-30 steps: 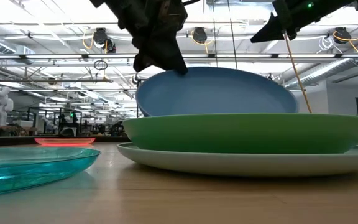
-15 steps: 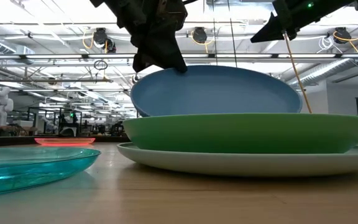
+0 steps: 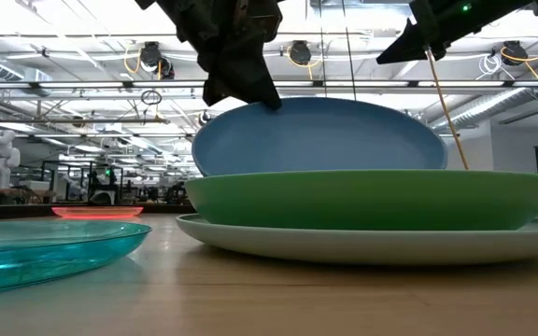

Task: Stack plastic plates
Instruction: Stack the blue plate on the dark orange plate, then stack the transparent pink plate on the blue plate

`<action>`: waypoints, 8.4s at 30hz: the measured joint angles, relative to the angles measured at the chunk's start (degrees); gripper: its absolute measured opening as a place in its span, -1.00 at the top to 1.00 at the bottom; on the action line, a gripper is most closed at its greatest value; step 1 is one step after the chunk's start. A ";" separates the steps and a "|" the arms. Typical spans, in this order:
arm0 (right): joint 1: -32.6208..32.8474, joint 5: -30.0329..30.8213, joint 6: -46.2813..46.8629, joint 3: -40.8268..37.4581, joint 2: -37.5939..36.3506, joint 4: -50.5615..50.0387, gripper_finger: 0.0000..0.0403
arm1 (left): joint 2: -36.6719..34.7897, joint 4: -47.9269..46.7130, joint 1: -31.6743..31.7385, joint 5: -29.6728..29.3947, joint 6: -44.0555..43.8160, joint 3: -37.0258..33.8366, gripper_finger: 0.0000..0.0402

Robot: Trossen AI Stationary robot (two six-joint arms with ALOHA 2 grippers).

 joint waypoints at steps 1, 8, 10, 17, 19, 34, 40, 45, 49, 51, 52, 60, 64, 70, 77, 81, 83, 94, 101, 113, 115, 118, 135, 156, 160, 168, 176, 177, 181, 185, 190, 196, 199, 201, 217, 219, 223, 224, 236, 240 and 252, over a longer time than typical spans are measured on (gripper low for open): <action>0.00 0.00 -0.02 0.00 0.00 0.00 1.00 | 0.00 0.32 -0.01 -0.11 -0.29 0.00 0.77; 0.00 0.00 -0.13 0.00 0.00 0.00 1.00 | -0.02 0.39 0.02 1.52 -0.43 0.00 0.77; 0.00 0.00 -0.13 0.00 0.00 0.00 1.00 | -0.02 0.39 0.02 2.04 -0.42 0.00 0.77; 0.00 0.00 -0.15 0.00 0.00 0.00 1.00 | -0.02 0.39 0.01 -1.35 0.15 0.00 0.77; 0.00 0.00 -0.15 0.00 0.00 0.00 1.00 | -0.02 0.39 0.02 -1.52 1.13 0.00 0.77; 0.00 0.00 -0.57 0.00 0.01 0.00 1.00 | -0.02 0.62 -0.05 1.32 -0.01 0.00 0.77; -0.02 0.00 -0.59 0.00 0.01 0.00 1.00 | -0.02 0.65 -0.05 1.94 0.54 0.00 0.76; -0.02 0.00 -0.59 0.00 0.02 -0.02 1.00 | -0.02 0.61 -0.05 0.80 -0.47 0.00 0.77; -0.02 0.07 -0.66 0.00 0.02 0.00 1.00 | -0.02 0.61 0.46 0.63 2.53 0.00 0.78; -0.02 0.09 -0.73 0.00 0.02 0.00 1.00 | -0.02 0.57 0.80 1.15 3.54 0.00 0.83; -0.02 0.09 -0.76 0.00 0.02 -0.02 1.00 | -0.02 0.56 0.87 1.19 3.41 0.00 0.88; -0.02 0.15 -0.81 0.00 0.02 -0.02 1.00 | -0.06 0.38 0.91 2.75 1.89 0.04 0.69; -0.02 0.20 -0.79 0.00 0.02 -0.01 1.00 | -0.09 0.34 1.04 2.73 1.97 0.04 0.33; -0.01 0.21 -0.80 0.00 0.02 -0.02 1.00 | -0.09 0.39 1.20 1.26 4.26 0.04 0.01; -0.01 0.22 -0.81 0.00 0.02 -0.02 1.00 | -0.07 -3.06 0.84 1.09 13.41 0.04 -0.01; 0.00 0.16 -0.69 0.00 0.02 -0.25 1.00 | -0.07 -3.33 0.21 0.70 13.92 0.04 -0.01; 0.00 0.10 0.09 0.00 0.02 -0.54 1.00 | -0.07 -3.32 -1.01 -2.18 14.92 0.04 -0.01; 0.09 -12.70 9.92 -0.02 0.04 -1.11 1.00 | -6.74 -4.65 -6.86 -17.05 18.53 -4.33 0.13; 0.98 -22.22 18.78 -0.07 1.29 -4.52 1.00 | -16.71 10.32 -6.82 -17.20 21.40 -19.23 0.15; 7.61 -22.67 29.90 -0.08 13.59 5.49 1.00 | -28.78 22.65 -5.47 -17.22 40.60 -30.18 0.15; 7.94 -23.14 30.30 -0.03 15.66 9.10 1.00 | -31.44 22.42 -4.25 -17.21 43.67 -30.13 0.15; 8.00 -24.95 31.17 -0.09 17.42 10.90 1.00 | -36.28 23.42 -2.75 -16.52 45.66 -30.10 0.15; 8.00 -27.04 28.91 4.77 25.19 15.97 1.00 | -50.75 18.04 1.63 -16.77 41.51 -30.12 0.15; -2.88 -8.87 34.07 23.73 38.38 -50.13 1.00 | -50.45 16.17 2.27 -16.77 41.22 -30.14 0.15; -4.81 -8.38 32.26 22.71 38.42 -50.61 1.00 | -50.47 16.74 2.27 -16.79 40.64 -30.14 0.15; -5.57 -8.81 29.42 22.71 38.38 -42.34 1.00 | -50.47 16.71 2.27 -16.79 39.64 -30.14 0.15; -5.75 -8.90 26.25 22.71 38.39 -30.90 1.00 | -50.45 16.71 2.27 -16.79 40.13 -30.14 0.15; -5.91 -9.74 23.68 22.71 38.52 -30.30 1.00 | -50.45 16.71 2.27 -16.79 40.40 -30.14 0.15; -5.87 -18.55 5.82 22.69 39.11 -37.44 1.00 | -50.45 16.71 2.27 -16.79 40.51 -30.14 0.15; -4.55 -21.96 -4.13 21.88 39.65 -49.23 1.00 | -50.45 16.67 2.27 -16.79 40.47 -30.14 0.15; -4.37 -20.65 -4.95 16.00 39.30 -47.62 1.00 | -50.47 16.63 2.27 -16.79 39.96 -30.14 0.15; -4.42 -20.79 -1.75 7.73 39.26 -38.95 0.82 | -50.47 15.94 2.27 -16.79 39.22 -30.14 0.15; -4.35 -18.51 -0.87 5.45 39.26 -36.07 0.64 | -50.45 15.80 2.27 -16.79 39.20 -30.14 0.15; -4.37 -16.12 -0.72 5.11 39.26 -35.76 0.51 | -50.47 15.82 2.27 -16.79 39.20 -30.14 0.15; -4.97 -11.74 3.65 4.47 39.39 -34.60 0.29 | -50.45 15.86 2.27 -16.79 39.26 -30.14 0.15; -5.27 -11.76 4.56 3.05 39.39 -32.87 0.31 | -50.45 15.86 2.27 -16.79 39.26 -30.14 0.15; -5.70 -11.63 7.39 0.62 39.41 -31.56 0.33 | -50.47 15.88 2.27 -16.79 39.29 -30.14 0.15; -5.75 -11.62 7.98 0.48 39.41 -31.49 0.34 | -50.45 15.88 2.27 -16.79 39.41 -30.14 0.15; -5.86 -10.78 8.41 -1.49 39.32 -28.59 0.73 | -50.46 16.34 2.27 -16.79 39.81 -30.14 0.15; -5.93 -9.80 8.28 -1.38 39.41 -28.50 0.93 | -50.45 16.43 2.27 -16.79 39.83 -30.14 0.15; -5.86 -10.22 7.83 -0.44 39.41 -29.00 0.99 | -50.46 16.43 2.27 -16.79 39.83 -30.14 0.15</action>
